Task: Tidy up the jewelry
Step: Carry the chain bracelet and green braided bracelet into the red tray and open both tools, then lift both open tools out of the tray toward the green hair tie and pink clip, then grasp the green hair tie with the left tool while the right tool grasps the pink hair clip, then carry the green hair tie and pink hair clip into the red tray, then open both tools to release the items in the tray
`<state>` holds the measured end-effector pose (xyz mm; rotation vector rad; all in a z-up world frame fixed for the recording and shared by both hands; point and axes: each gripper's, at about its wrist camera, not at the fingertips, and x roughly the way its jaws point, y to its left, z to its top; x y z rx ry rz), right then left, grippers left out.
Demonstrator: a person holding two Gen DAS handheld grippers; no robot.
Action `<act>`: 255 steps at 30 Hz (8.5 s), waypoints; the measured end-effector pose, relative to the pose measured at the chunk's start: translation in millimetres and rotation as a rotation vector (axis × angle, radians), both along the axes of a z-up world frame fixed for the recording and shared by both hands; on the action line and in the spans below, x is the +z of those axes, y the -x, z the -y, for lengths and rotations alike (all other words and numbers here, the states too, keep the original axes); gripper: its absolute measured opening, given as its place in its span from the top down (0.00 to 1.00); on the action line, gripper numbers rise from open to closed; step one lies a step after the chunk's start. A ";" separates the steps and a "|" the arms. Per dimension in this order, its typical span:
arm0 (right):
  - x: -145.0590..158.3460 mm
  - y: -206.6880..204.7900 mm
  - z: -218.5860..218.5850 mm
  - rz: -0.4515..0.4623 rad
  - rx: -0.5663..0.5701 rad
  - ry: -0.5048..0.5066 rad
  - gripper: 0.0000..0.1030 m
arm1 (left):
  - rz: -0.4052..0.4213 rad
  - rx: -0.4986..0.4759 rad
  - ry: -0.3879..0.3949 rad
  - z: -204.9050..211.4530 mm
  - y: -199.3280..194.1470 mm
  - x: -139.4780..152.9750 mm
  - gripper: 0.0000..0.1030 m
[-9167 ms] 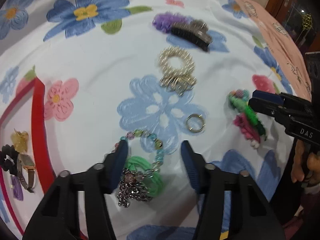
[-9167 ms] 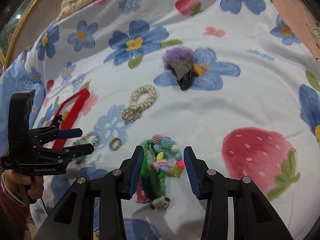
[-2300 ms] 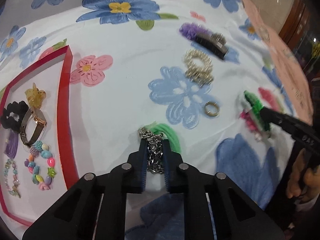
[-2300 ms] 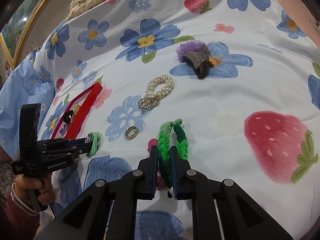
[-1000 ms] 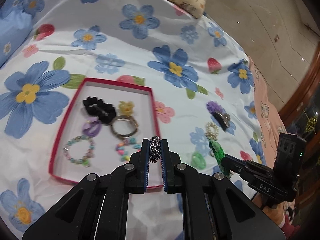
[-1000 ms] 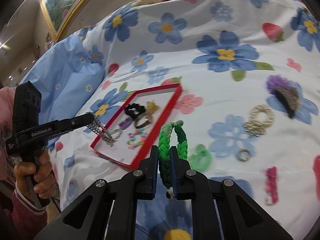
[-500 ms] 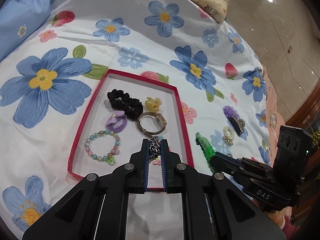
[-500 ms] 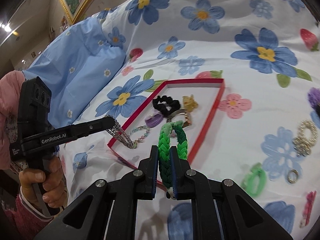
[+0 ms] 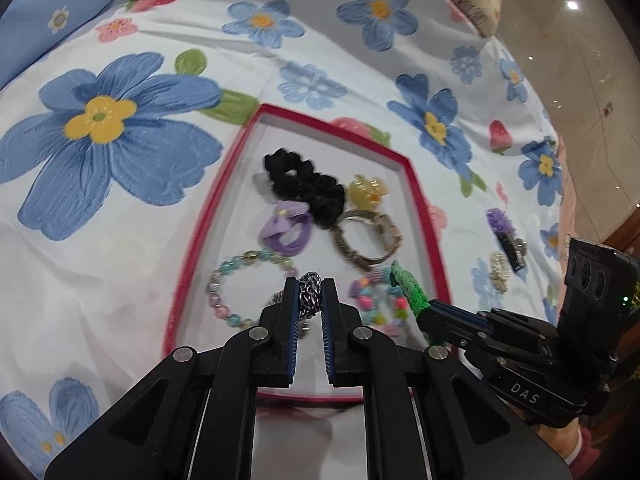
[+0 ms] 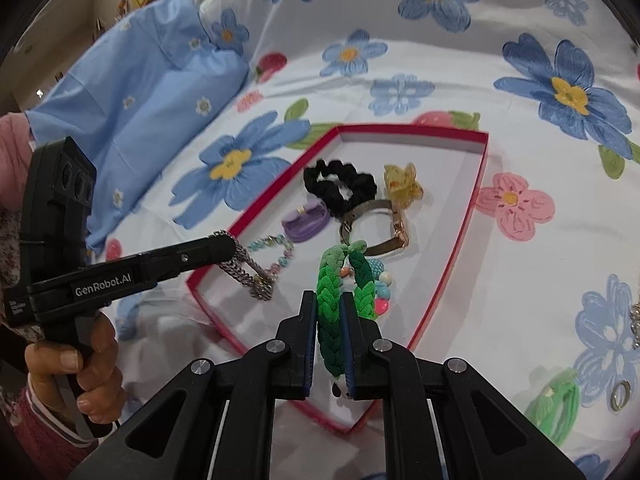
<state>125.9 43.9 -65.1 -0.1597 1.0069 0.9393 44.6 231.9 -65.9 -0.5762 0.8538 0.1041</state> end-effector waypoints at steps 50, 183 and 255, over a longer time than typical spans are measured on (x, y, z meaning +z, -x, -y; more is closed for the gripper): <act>39.1 13.7 138.3 0.004 -0.250 -0.157 0.64 | -0.013 -0.028 -0.081 68.2 18.3 34.4 0.33; 31.5 23.2 43.1 0.031 -0.038 -0.083 0.82 | 0.023 0.007 -0.049 38.2 38.5 21.2 0.86; -4.0 -6.7 0.0 -0.008 -0.017 -0.009 0.65 | -0.097 0.042 -0.070 6.4 9.8 -11.0 0.49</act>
